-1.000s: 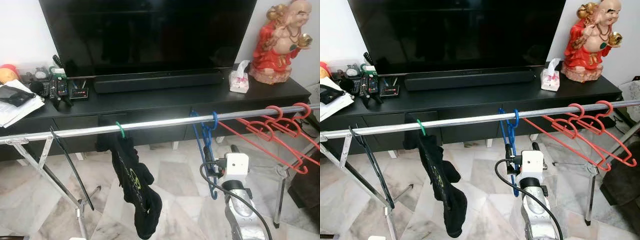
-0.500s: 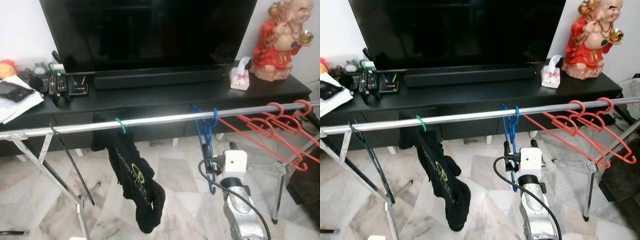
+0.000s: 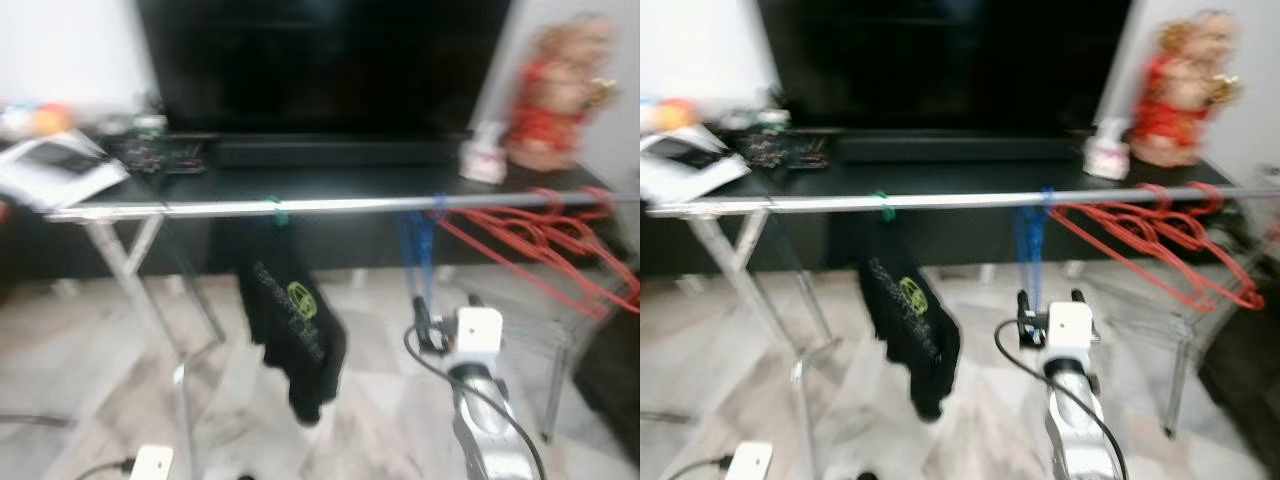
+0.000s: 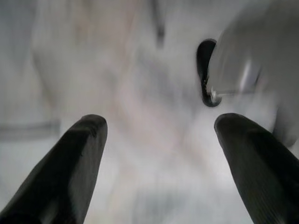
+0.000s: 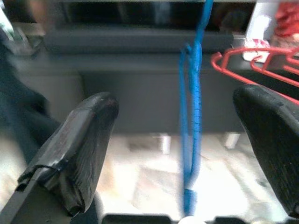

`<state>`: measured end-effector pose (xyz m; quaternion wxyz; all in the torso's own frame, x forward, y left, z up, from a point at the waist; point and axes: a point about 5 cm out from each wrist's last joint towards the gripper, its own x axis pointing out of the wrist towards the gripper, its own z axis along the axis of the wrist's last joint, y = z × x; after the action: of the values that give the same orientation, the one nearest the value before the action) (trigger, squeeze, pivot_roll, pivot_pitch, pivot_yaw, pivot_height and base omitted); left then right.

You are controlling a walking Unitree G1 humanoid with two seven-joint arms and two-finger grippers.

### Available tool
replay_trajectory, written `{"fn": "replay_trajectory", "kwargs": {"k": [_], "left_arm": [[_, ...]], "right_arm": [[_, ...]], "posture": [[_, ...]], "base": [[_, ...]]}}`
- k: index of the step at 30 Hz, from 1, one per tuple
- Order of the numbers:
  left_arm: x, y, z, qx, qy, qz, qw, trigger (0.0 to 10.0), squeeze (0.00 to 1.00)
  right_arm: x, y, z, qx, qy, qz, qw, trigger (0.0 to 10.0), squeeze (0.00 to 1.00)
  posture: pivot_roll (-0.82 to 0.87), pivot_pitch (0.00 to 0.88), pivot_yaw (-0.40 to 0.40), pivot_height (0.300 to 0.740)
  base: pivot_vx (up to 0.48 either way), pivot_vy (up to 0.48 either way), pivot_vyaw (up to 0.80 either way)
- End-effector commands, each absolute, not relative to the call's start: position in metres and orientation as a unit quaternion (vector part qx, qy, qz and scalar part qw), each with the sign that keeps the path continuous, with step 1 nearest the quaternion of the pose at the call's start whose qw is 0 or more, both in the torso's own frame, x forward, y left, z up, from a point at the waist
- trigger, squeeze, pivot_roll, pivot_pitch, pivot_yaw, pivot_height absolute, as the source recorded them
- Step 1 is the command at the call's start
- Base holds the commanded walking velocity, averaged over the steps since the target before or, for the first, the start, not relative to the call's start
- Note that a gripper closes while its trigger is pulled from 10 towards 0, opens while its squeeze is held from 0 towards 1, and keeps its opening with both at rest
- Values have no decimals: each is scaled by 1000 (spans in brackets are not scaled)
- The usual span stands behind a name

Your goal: Hang hanger

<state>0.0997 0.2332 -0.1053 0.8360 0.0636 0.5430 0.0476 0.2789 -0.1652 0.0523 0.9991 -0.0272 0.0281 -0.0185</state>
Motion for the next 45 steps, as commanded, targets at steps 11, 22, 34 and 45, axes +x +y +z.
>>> {"fn": "replay_trajectory", "kwargs": {"k": [11, 22, 34, 45], "left_arm": [[118, 240, -98, 78, 519, 48, 850, 10000, 0], [118, 240, -98, 76, 519, 49, 850, 10000, 0], [119, 239, -98, 74, 518, 52, 851, 10000, 0], [119, 240, -98, 78, 518, 49, 850, 10000, 0]], "right_arm": [[278, -168, 45, -27, 47, -22, 998, 10000, 0], [259, -195, -7, -17, 185, -69, 980, 10000, 0], [166, -199, -87, 19, 445, -54, 894, 10000, 0], [134, -191, -103, 43, 502, -58, 862, 10000, 0]], "posture": [[-72, 0, -34, 740], [-71, 0, -37, 740], [-58, 0, -36, 740], [-64, 0, -29, 740]], "base": [[-305, 0, 0], [-305, 0, 0], [-306, 0, 0], [-304, 0, 0]]}}
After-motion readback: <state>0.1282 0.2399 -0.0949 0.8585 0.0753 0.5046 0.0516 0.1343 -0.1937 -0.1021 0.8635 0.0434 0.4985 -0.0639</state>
